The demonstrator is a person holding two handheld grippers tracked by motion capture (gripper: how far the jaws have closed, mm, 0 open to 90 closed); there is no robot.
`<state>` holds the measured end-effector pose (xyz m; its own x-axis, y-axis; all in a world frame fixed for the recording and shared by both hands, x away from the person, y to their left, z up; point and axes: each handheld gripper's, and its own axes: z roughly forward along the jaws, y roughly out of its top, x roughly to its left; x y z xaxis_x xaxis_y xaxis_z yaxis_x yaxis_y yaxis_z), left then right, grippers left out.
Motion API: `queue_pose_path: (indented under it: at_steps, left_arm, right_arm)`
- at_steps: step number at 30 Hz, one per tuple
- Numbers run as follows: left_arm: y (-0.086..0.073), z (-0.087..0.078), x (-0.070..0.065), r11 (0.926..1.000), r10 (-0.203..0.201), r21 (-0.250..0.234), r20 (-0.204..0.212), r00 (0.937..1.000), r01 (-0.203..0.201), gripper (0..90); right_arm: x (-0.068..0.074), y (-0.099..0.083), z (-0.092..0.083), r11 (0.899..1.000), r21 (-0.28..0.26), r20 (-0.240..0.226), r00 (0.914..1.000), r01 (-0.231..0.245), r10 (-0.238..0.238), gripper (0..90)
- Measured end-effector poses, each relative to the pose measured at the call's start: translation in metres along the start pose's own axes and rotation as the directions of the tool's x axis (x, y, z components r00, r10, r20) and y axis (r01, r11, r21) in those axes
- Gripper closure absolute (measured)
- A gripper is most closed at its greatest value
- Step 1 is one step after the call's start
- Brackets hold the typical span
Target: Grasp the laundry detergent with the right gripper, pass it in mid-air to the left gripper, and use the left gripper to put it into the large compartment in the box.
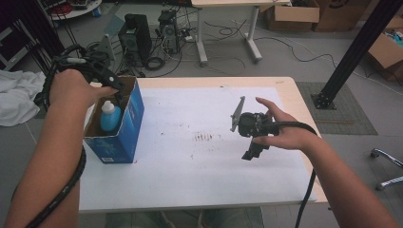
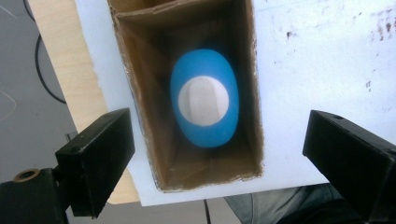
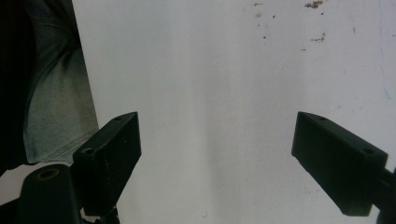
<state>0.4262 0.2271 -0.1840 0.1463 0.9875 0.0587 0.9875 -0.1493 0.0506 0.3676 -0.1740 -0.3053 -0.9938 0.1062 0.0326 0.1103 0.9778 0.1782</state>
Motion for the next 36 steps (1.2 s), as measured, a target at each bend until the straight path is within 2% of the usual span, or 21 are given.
queue_pose_path:
  at_steps: [9, 12, 14, 21, 26, 29, 32, 34, 36]
  left_arm:
    - [0.000, -0.009, -0.003, 0.9997, 0.021, -0.014, 0.000, 0.9998, -0.021, 9.3]
    - [0.000, -0.015, -0.006, 0.9989, 0.041, -0.021, 0.009, 0.9991, -0.041, 5.0]
    - [0.000, -0.019, -0.009, 0.9981, 0.056, -0.026, 0.015, 0.9983, -0.055, 4.2]
    - [0.002, -0.028, -0.021, 0.9951, 0.093, -0.032, -0.006, 0.9956, -0.093, 3.7]
    - [0.003, -0.033, -0.032, 0.9911, 0.125, -0.046, 0.001, 0.9922, -0.125, 1.9]
    - [0.004, -0.036, -0.038, 0.9827, 0.173, -0.069, 0.014, 0.9848, -0.172, 0.2]
    - [0.004, -0.040, -0.048, 0.9678, 0.237, -0.096, 0.033, 0.9710, -0.233, 0.1]
    - [0.005, -0.041, -0.055, 0.9562, 0.281, -0.098, 0.042, 0.9588, -0.276, 0.1]
    - [0.006, -0.042, -0.066, 0.9288, 0.361, -0.109, 0.047, 0.9315, -0.354, 0.1]
  right_arm:
    - [0.000, -0.001, 0.003, 1.000, 0.003, -0.004, 1.0000, -0.004, 0.004, 15.6]
    - [0.000, -0.001, 0.001, 1.000, -0.001, -0.006, 0.9999, -0.013, 0.013, 15.5]
    - [0.000, -0.002, 0.001, 1.000, -0.007, -0.003, 1.0000, -0.003, 0.003, 15.7]
    - [-0.001, -0.004, 0.001, 1.000, -0.015, -0.005, 0.9999, -0.014, 0.014, 15.5]
    - [0.000, -0.007, 0.001, 1.000, -0.020, -0.006, 0.9999, -0.016, 0.016, 15.6]
    - [-0.001, -0.008, -0.001, 1.000, -0.021, -0.005, 0.9998, -0.019, 0.019, 15.5]
    - [-0.001, -0.011, -0.003, 0.999, -0.026, -0.006, 0.9997, -0.023, 0.023, 15.5]
    - [-0.001, -0.012, -0.004, 0.999, -0.027, -0.003, 0.9997, -0.026, 0.025, 15.4]
    - [-0.002, -0.012, -0.006, 0.999, -0.029, -0.002, 0.9996, -0.027, 0.027, 15.5]
